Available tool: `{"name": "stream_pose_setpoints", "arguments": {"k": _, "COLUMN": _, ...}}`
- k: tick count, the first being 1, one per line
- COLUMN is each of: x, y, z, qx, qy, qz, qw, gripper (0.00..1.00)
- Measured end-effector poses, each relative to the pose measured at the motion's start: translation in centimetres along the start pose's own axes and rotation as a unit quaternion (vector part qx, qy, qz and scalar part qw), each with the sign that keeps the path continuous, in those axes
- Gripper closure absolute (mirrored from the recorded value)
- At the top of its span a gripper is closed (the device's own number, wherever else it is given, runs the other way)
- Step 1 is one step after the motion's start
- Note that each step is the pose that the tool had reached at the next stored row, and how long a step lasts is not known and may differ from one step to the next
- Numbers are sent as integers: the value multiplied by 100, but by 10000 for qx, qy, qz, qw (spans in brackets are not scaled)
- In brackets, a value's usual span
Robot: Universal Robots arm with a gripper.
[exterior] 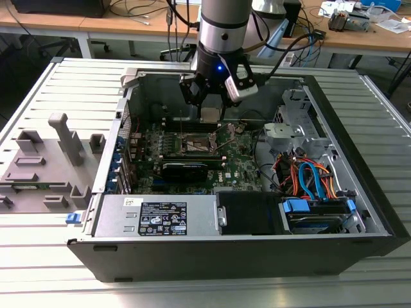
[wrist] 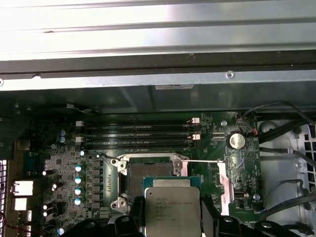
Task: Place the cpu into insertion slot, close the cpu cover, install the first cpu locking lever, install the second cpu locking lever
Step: 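Place the cpu into insertion slot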
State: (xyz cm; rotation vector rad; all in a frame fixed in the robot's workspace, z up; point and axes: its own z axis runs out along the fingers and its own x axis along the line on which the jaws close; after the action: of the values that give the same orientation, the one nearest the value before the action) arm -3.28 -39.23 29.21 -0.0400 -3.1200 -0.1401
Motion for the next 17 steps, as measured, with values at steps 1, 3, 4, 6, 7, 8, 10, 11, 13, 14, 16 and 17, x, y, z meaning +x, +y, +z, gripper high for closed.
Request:
{"name": "stream_pose_setpoints", "arguments": {"k": 1, "x": 0, "y": -2, "z": 1, "qx": 0, "qy": 0, "qz": 0, "qw": 10000, "gripper": 45}}
{"name": "stream_pose_setpoints", "arguments": {"k": 3, "x": 0, "y": -5, "z": 4, "qx": 0, "qy": 0, "qz": 0, "qw": 10000, "gripper": 45}}
{"name": "stream_pose_setpoints", "arguments": {"k": 4, "x": 0, "y": -7, "z": 5, "qx": 0, "qy": 0, "qz": 0, "qw": 10000, "gripper": 45}}
{"name": "stream_pose_setpoints", "arguments": {"k": 6, "x": 0, "y": -10, "z": 7, "qx": 0, "qy": 0, "qz": 0, "qw": 10000, "gripper": 45}}
{"name": "stream_pose_setpoints", "arguments": {"k": 7, "x": 0, "y": -12, "z": 8, "qx": 0, "qy": 0, "qz": 0, "qw": 10000, "gripper": 45}}
{"name": "stream_pose_setpoints", "arguments": {"k": 8, "x": 0, "y": -13, "z": 9, "qx": 0, "qy": 0, "qz": 0, "qw": 10000, "gripper": 45}}
{"name": "stream_pose_setpoints", "arguments": {"k": 10, "x": 0, "y": -16, "z": 11, "qx": 0, "qy": 0, "qz": 0, "qw": 10000, "gripper": 45}}
{"name": "stream_pose_setpoints", "arguments": {"k": 11, "x": 0, "y": -18, "z": 12, "qx": 0, "qy": 0, "qz": 1, "qw": 10000, "gripper": 45}}
{"name": "stream_pose_setpoints", "arguments": {"k": 13, "x": 0, "y": -21, "z": 15, "qx": 0, "qy": 0, "qz": 0, "qw": 10000, "gripper": 45}}
{"name": "stream_pose_setpoints", "arguments": {"k": 14, "x": 0, "y": -23, "z": 16, "qx": 0, "qy": 0, "qz": 0, "qw": 10000, "gripper": 45}}
{"name": "stream_pose_setpoints", "arguments": {"k": 16, "x": 0, "y": -26, "z": 18, "qx": 0, "qy": 0, "qz": 0, "qw": 10000, "gripper": 45}}
{"name": "stream_pose_setpoints", "arguments": {"k": 17, "x": 0, "y": -28, "z": 19, "qx": 0, "qy": 0, "qz": 0, "qw": 10000, "gripper": 45}}
